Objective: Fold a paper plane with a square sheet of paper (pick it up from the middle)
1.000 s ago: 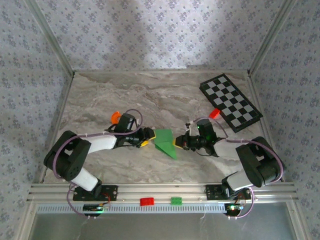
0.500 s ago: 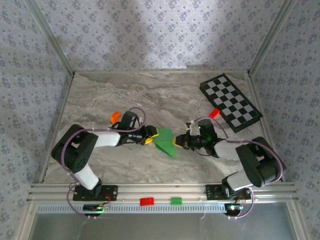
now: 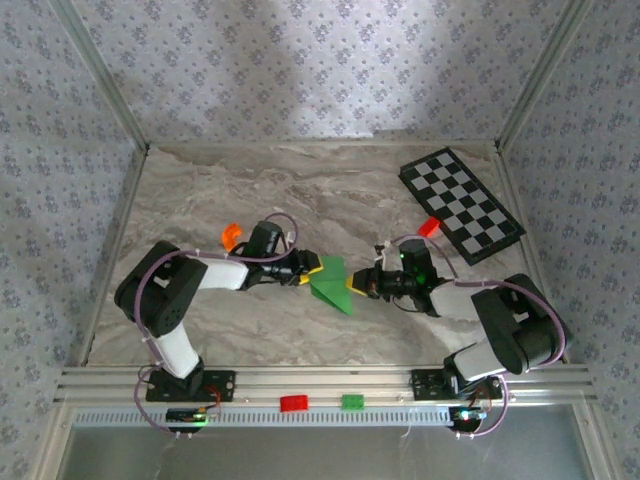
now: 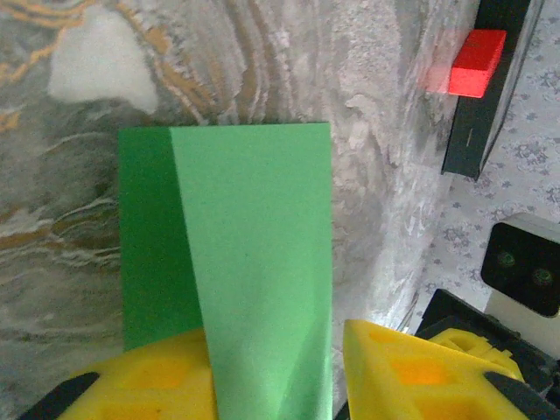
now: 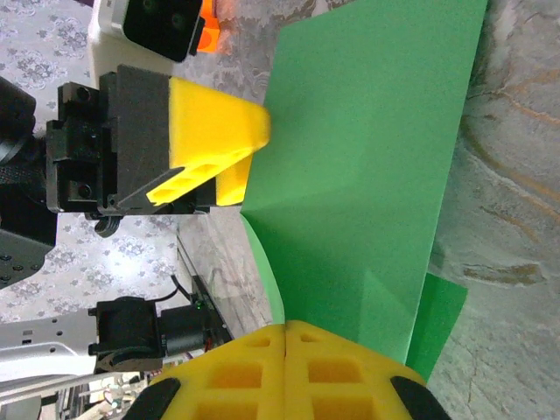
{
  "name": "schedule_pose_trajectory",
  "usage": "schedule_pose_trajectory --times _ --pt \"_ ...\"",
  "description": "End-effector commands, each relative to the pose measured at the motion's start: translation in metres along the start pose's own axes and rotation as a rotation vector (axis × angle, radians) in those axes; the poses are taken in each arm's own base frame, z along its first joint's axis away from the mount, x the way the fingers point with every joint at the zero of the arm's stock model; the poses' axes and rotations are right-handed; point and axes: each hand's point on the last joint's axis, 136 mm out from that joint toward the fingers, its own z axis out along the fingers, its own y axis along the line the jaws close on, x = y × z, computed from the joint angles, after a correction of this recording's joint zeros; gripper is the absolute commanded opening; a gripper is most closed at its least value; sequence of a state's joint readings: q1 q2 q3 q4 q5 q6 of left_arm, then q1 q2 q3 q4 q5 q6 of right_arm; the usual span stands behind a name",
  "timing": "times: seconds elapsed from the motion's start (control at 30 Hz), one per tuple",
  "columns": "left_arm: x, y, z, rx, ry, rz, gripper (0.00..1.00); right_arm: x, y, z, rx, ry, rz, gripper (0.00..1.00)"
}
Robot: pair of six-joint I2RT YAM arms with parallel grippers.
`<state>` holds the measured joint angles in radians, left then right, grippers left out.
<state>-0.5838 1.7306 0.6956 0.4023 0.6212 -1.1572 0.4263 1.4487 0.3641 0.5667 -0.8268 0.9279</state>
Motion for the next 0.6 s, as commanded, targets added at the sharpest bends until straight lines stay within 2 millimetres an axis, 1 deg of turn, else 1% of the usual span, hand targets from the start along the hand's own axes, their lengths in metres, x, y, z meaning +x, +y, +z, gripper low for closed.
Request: schedule_pose_trajectory --times 0.0,0.17,0.3,0.37,0.4,0.5,0.57 --pt "-0.004 -0.015 0.006 0.05 0.01 0.013 0.33 0.003 0.002 -0.003 -0.021 0.012 0.002 0.05" --pt "-0.007 -0.012 0.005 0.048 -0.014 -0.013 0.25 0.003 0.0 -0.003 -0.018 0.011 0.008 0.06" --pt "-0.008 -0.007 0.001 0.029 -0.045 -0.025 0.17 0.002 -0.005 -0.004 0.003 0.004 0.017 0.12" --pt "-0.009 -0.004 -0.002 0.015 -0.063 -0.024 0.1 0.001 -0.012 -0.005 0.043 -0.005 0.031 0.17" --pt "-0.009 -0.003 -0.004 0.01 -0.072 -0.026 0.08 -0.002 -0.018 -0.007 0.084 -0.028 0.034 0.22" --pt "-0.011 0.0 -0.012 -0.012 -0.117 -0.024 0.06 -0.005 -0.029 -0.016 0.214 -0.076 -0.011 0.32" --pt "-0.013 0.003 -0.019 -0.036 -0.146 -0.016 0.05 -0.006 -0.029 -0.023 0.292 -0.085 -0.066 0.34"
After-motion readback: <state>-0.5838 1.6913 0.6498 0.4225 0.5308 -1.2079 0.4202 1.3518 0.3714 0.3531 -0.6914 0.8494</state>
